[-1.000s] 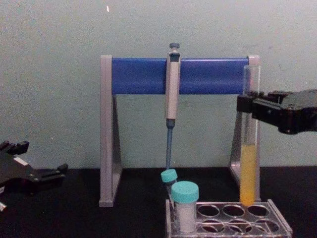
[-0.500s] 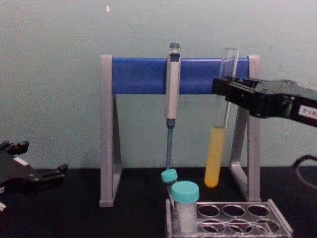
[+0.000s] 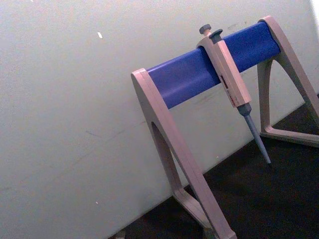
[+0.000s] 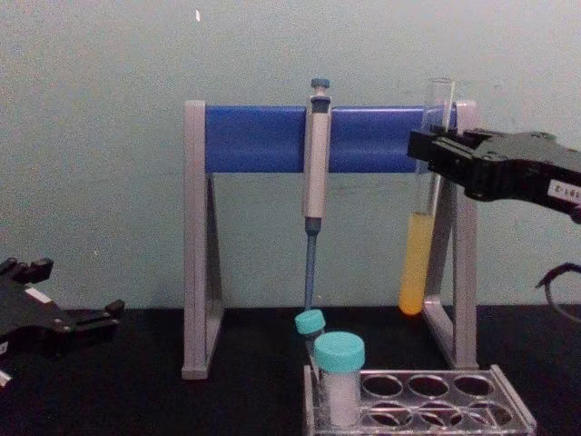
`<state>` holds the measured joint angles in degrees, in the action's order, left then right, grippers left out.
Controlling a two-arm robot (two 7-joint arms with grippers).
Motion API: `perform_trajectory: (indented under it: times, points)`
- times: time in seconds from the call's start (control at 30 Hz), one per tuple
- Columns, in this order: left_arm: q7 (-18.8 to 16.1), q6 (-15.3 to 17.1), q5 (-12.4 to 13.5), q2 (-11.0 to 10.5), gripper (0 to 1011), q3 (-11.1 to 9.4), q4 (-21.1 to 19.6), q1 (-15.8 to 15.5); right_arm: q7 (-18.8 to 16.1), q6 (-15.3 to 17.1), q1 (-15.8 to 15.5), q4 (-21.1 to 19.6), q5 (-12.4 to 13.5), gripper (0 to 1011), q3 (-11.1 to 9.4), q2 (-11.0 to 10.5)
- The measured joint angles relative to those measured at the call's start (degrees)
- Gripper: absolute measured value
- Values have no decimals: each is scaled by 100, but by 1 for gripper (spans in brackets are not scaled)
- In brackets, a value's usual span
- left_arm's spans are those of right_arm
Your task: Pick up the test tube from the test tube rack, shake it, then place it back into the test tube rack.
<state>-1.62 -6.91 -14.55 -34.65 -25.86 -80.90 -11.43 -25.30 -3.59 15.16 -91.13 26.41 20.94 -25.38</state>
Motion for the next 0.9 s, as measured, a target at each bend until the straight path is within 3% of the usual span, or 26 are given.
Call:
perform_trajectory:
  times: [0.9]
  points:
    - [0,0,0,0,1001,0,0,0,-3,255,-127,-159,-107,230,-136,-13]
